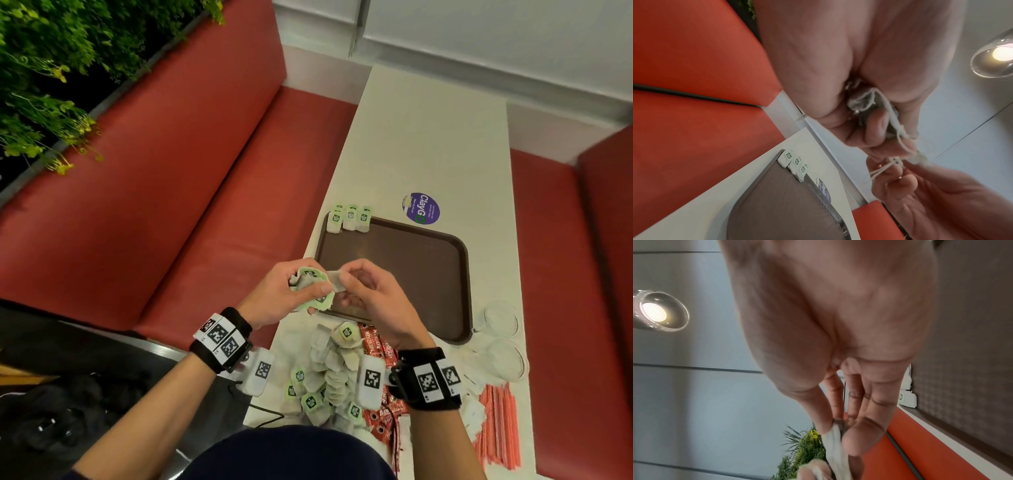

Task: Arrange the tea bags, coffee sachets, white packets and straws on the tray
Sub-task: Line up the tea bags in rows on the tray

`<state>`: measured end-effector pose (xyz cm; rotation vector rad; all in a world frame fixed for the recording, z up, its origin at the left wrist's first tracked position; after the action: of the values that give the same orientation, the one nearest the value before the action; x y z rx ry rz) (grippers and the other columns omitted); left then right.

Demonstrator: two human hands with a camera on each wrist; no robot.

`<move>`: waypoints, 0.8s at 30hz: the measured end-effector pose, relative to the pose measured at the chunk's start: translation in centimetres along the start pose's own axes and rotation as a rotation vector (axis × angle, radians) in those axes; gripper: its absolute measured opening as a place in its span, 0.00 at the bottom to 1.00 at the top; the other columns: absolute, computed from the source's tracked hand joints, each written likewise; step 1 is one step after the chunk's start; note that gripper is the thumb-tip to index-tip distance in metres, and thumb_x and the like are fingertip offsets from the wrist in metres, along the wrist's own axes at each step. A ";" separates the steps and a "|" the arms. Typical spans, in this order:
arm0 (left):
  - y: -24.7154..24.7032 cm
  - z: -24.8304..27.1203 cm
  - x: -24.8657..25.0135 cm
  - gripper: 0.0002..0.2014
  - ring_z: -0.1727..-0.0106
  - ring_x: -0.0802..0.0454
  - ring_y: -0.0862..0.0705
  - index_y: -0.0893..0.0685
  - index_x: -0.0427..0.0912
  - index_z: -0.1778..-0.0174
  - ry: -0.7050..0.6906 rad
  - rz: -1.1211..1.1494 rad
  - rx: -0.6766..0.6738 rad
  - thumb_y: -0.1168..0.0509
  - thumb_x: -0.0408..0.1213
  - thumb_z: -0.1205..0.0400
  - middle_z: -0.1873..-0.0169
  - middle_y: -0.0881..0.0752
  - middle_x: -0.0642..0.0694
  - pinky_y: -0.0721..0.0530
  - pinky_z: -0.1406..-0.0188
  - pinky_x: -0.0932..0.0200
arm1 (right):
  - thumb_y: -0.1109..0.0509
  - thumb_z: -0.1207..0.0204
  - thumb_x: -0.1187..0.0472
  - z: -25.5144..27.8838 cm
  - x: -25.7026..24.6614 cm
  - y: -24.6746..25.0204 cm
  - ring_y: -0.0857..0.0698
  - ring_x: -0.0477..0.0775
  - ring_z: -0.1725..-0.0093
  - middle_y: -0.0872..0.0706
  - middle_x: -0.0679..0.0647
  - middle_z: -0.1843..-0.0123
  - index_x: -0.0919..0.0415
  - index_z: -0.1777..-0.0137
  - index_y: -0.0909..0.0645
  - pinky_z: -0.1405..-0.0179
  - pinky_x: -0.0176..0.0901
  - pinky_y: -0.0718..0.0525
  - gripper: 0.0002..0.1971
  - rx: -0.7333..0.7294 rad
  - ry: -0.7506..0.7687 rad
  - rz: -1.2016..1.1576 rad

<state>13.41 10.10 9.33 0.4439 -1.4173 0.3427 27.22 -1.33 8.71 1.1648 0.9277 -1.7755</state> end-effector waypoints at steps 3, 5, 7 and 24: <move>0.8 0.1 0.1 0.07 0.61 0.49 0.12 0.10 0.38 0.46 0.006 0.023 0.095 0.24 0.39 0.12 0.57 0.08 0.38 0.13 0.61 0.48 | 0.28 0.10 0.64 0.6 -0.2 1.0 0.12 0.59 0.56 0.08 0.65 0.52 0.73 0.34 0.18 0.55 0.43 0.10 0.12 0.082 0.006 -0.060; 1.5 0.2 -0.2 0.08 0.66 0.48 0.12 0.11 0.36 0.46 0.032 0.054 0.171 0.25 0.39 0.11 0.58 0.08 0.36 0.14 0.66 0.51 | 0.26 0.11 0.67 1.0 -0.4 1.5 0.11 0.61 0.55 0.07 0.66 0.51 0.72 0.32 0.19 0.50 0.48 0.09 0.13 0.136 0.028 -0.099; 1.8 0.3 -0.2 0.07 0.68 0.44 0.13 0.12 0.38 0.42 0.035 0.070 0.213 0.26 0.38 0.11 0.57 0.10 0.33 0.15 0.69 0.51 | 0.23 0.14 0.69 1.5 -1.4 1.8 0.07 0.63 0.51 0.05 0.65 0.46 0.68 0.31 0.17 0.44 0.53 0.08 0.13 0.203 0.098 -0.068; 0.2 -3.2 2.9 0.07 0.74 0.47 0.16 0.10 0.46 0.47 -0.051 -0.082 0.124 0.25 0.46 0.11 0.66 0.12 0.47 0.18 0.70 0.53 | 0.10 0.27 0.66 4.5 -5.7 -0.8 0.13 0.50 0.34 0.16 0.56 0.36 0.60 0.45 0.07 0.33 0.39 0.16 0.13 0.447 0.744 0.775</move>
<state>16.42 11.78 11.90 0.6141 -1.4278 0.3562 26.31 -3.71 15.53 2.1863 0.3360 -0.9143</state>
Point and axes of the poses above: each hand's wrist, its own z-axis away from the middle knuckle, its own y-axis out of the back of the hand, x = y × z, the point moved 8 cm from there along -z, towards the middle knuckle
